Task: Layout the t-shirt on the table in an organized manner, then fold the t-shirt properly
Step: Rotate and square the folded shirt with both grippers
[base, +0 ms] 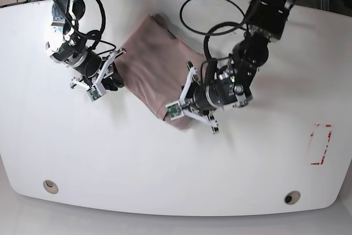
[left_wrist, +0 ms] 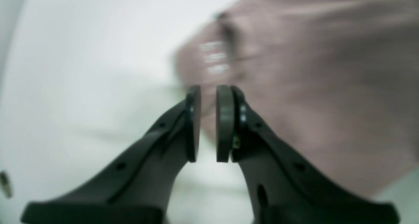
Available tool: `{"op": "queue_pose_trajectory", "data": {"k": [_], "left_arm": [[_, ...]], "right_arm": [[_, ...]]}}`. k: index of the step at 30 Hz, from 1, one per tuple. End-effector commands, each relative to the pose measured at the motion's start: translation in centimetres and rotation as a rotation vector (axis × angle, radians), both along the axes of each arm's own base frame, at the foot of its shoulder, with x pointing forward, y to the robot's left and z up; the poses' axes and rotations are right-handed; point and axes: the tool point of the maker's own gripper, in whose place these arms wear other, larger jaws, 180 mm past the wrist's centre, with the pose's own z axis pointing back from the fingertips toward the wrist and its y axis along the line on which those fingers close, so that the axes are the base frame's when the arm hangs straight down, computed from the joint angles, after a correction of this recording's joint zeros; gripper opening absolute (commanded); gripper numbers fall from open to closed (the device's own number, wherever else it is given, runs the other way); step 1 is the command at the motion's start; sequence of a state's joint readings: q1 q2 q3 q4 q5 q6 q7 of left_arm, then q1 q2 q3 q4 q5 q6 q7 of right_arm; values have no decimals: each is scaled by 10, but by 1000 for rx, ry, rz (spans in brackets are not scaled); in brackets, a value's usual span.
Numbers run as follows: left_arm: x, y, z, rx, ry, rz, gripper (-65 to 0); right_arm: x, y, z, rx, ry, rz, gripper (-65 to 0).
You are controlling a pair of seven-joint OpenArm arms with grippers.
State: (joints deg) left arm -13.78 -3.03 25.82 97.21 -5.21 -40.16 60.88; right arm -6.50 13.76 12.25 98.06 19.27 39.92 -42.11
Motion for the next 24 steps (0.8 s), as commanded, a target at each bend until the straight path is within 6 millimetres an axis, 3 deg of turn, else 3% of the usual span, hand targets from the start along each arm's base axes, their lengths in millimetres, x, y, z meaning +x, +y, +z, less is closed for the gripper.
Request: {"op": "queue_pose_trajectory", "data": {"k": [1,5,11,18,24], "left_arm": [[-9,-7,3,-35,-3,-5,-586],[-37,-7,-21,-34,78,-4,-586],[-54,4,-46,-20,148,17,-587],[-48,38,-77,2,217,96,-587],[-21,59,-94,82,209,84,-587]], "right_arm": [[17,0,5,18,-33,-19,-542],[22,-6,-12,-10,10,-34,-542],[22,-6,-20,13,12,-46,-542],[-10,-4,-36,18,64,-45,-542],[-42,10,-50,39,118,-43,-563]]}}
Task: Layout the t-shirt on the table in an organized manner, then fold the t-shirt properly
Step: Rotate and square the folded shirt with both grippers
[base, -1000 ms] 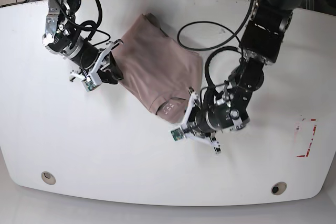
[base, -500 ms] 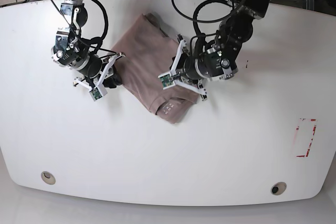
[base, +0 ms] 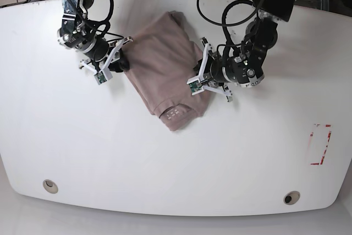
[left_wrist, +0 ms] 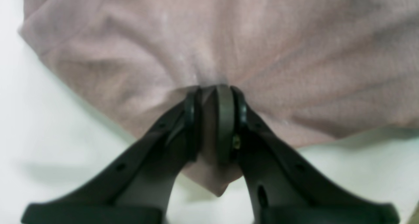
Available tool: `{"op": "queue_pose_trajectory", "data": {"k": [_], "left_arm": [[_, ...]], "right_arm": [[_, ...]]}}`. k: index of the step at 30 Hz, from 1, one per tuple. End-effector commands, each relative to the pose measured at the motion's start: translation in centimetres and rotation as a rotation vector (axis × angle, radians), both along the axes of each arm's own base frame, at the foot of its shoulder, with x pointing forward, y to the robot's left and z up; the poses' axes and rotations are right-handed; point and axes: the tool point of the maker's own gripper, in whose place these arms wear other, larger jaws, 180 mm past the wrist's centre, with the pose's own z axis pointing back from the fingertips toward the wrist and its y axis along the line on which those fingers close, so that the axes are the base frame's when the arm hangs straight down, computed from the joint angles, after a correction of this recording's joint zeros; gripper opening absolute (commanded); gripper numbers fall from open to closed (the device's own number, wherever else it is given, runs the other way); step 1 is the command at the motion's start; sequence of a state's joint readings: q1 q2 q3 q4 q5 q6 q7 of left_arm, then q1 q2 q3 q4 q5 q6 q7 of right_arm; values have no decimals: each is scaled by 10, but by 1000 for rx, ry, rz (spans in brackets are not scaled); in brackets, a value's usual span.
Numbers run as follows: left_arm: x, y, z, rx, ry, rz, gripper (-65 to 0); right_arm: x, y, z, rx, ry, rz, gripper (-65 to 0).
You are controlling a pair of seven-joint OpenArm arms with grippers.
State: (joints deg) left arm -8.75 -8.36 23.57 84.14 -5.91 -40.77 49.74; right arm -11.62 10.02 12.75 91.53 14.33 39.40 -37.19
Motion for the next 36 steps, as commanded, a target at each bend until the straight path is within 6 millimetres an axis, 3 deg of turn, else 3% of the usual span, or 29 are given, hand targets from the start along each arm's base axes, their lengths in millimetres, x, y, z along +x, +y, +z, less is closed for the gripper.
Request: {"op": "queue_pose_trajectory", "data": {"k": [1,6,14,19,26,30,36], "left_arm": [[19,19,-10,105,-10,13,-587],[46,25,-9,103,-19,30,-587],[87,36,0,105,-32,70,-587],[103,38,15,107,-70,74,-587],[116,47,58,149,-198,58,-587],[118,34,97,142,-312,26,-587],[94,-1,134,48,-430,-26,-587]], "right_arm": [[-7,5,5,5,-12,16,-575],[-24,20,4,34,5,21,-604],[-28,49,17,99,-26,8,-602],[-27,54,20,111,-34,4,-602],[-14,39,41,45,-96,29,-602],[-8,25,53,-38,-113,61,-602],[-1,17,70,-83,-162,82,-602]]}}
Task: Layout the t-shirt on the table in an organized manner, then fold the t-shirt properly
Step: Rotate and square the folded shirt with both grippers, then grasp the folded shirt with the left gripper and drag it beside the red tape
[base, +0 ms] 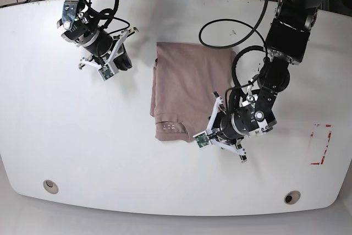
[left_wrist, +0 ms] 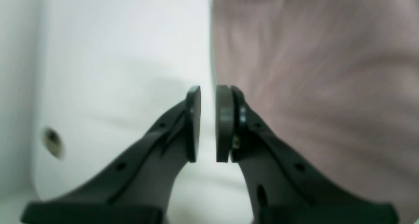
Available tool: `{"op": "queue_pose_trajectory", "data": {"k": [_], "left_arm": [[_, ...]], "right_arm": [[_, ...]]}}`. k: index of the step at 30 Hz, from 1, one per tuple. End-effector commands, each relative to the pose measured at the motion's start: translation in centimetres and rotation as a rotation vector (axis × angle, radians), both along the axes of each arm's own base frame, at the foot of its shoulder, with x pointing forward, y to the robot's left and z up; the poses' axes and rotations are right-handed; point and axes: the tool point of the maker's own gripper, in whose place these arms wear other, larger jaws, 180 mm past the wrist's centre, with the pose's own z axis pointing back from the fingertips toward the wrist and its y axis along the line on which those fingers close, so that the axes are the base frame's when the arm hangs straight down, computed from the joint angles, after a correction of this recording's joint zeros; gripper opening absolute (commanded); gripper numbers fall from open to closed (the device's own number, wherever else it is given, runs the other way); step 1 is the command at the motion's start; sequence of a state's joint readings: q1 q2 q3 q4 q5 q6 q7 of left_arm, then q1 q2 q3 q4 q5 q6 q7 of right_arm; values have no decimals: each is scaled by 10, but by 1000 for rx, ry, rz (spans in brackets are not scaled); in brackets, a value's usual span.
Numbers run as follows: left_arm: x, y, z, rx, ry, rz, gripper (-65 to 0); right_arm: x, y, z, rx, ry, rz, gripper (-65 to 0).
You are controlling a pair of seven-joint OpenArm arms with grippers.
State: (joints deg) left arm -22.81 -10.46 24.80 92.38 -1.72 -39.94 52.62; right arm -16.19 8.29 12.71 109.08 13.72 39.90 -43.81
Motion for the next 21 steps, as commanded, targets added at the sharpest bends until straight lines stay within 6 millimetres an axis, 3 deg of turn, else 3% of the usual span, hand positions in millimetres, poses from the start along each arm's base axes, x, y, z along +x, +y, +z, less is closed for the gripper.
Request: {"op": "queue_pose_trajectory", "data": {"k": [1,8,14,17,21], "left_arm": [[-8,-23,25,-82,-62,-32,-587],[-37,-64,26,-290,-29,-39,-587],[-34,-67,19,-638,-25,254,-587],[-34,-62,4,-739,-41,371,-586],[-41,-64,-34,-760,-11,457,-543]], "right_arm": [[7,0,14,3,-52,10,-602],[15,-12,20,-5,-73,-24,-602],[17,-20,21,6,-76,-69,-602],[17,-21,21,4,-77,-74,-602],[16,-22,20,2,-76,-75,-602]]}}
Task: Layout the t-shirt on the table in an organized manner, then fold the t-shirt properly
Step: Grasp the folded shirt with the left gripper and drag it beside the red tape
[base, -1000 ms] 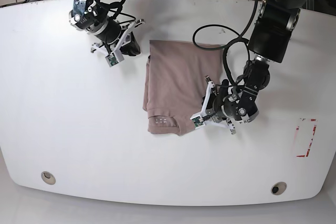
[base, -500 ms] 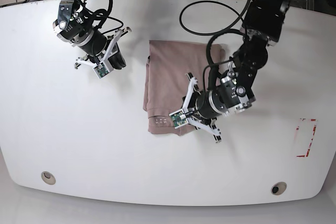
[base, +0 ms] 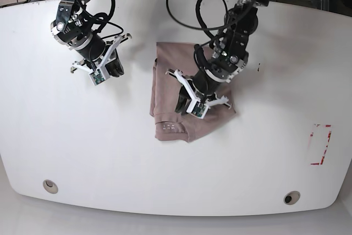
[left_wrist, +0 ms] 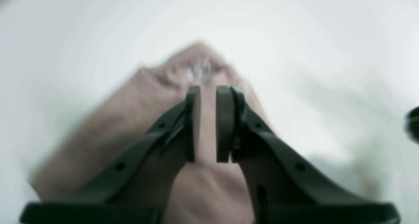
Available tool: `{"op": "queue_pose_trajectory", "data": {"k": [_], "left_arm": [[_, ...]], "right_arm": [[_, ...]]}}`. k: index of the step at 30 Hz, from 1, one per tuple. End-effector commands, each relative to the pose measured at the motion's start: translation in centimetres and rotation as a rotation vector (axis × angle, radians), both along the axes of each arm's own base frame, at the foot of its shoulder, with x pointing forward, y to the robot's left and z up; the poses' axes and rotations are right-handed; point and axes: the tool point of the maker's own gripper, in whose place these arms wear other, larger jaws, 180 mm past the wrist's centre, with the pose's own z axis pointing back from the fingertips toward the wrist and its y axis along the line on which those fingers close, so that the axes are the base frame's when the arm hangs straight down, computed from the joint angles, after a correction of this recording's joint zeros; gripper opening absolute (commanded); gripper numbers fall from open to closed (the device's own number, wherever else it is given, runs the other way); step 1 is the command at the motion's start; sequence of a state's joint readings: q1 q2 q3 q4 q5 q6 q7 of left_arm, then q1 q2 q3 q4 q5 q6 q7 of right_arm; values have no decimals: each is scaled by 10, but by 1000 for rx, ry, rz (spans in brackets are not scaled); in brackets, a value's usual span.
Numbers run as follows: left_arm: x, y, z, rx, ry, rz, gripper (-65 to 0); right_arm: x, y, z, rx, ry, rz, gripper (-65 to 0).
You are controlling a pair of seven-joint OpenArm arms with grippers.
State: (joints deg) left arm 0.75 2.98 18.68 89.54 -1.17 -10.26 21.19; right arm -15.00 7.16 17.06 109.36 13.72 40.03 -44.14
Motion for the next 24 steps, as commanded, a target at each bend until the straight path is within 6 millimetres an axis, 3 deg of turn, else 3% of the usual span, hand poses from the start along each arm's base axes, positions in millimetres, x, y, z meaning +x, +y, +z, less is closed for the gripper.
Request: {"op": "queue_pose_trajectory", "data": {"k": [1,6,14,20,24], "left_arm": [[6,-6,2,-33,-27,13,-535],[-1,-2,-47,-2,73,36,-508],[-5,9,-84,61,182,36,-528],[-14,72,-98,226,232,23,-528],[-24,110,-101,258,250,-6,-528]], "right_arm": [[6,-2,12,7,-46,0,-602],[6,-3,12,5,-44,-1,-602],[4,-1,12,10,-44,0,-604],[4,-2,13,10,-46,-2,-604],[5,-16,14,3,-52,-44,-604]]}}
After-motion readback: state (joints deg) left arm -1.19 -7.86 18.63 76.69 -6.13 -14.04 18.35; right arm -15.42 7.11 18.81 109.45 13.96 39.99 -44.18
